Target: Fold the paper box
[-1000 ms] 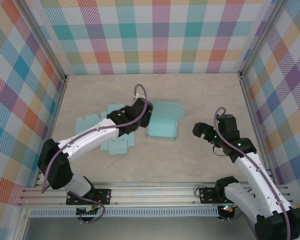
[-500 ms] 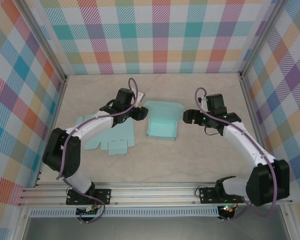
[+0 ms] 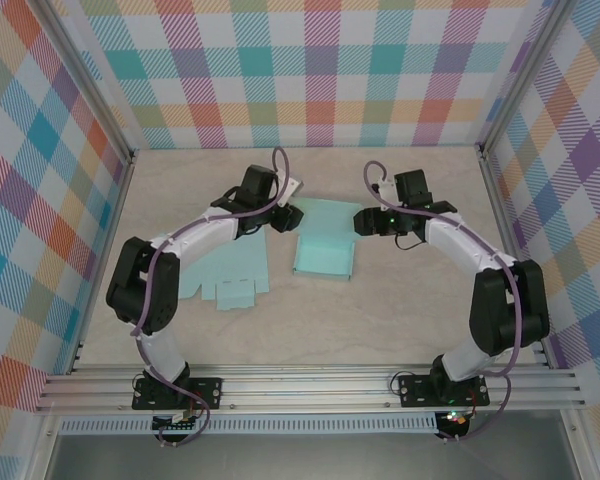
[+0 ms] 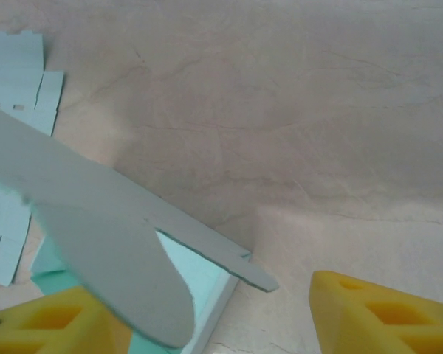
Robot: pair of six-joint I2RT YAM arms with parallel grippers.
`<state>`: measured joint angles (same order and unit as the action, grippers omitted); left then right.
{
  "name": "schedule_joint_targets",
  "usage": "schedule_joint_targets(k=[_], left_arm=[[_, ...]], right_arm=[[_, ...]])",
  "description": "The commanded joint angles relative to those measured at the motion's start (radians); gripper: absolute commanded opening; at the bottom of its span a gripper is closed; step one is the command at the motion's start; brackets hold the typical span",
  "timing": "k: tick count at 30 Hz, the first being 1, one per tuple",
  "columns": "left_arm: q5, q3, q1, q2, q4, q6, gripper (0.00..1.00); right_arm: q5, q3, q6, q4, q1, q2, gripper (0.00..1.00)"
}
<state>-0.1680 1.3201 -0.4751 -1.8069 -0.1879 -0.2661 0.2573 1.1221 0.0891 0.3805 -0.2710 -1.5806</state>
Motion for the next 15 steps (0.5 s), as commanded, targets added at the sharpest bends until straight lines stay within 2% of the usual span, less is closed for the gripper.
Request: schedule_joint_targets(k=[1,5,9,15], left_arm=[[-0.037,0.045,0.007,-0.027,-0.06,-0.021,0.49],[-0.048,0.044,0.007,-0.028,-0.066,-0.02,0.46],[-0.057,0.045,0.006,-0.03,-0.068,-0.018,0.38],[-0.08,0.057,0.006,-0.035,-0.082,-0.015,0.12]], right_arm=[[0.058,0.029,-0.009,-0.022,-0.012,-0.009,0.55],[0.052,0.012,-0.004,-0.032,-0.019,-0.008,0.47],[0.041,0.002,0.001,-0.044,-0.023,-0.017,0.41],[0.024,0.012,0.001,-0.042,-0.032,-0.033,0.27]])
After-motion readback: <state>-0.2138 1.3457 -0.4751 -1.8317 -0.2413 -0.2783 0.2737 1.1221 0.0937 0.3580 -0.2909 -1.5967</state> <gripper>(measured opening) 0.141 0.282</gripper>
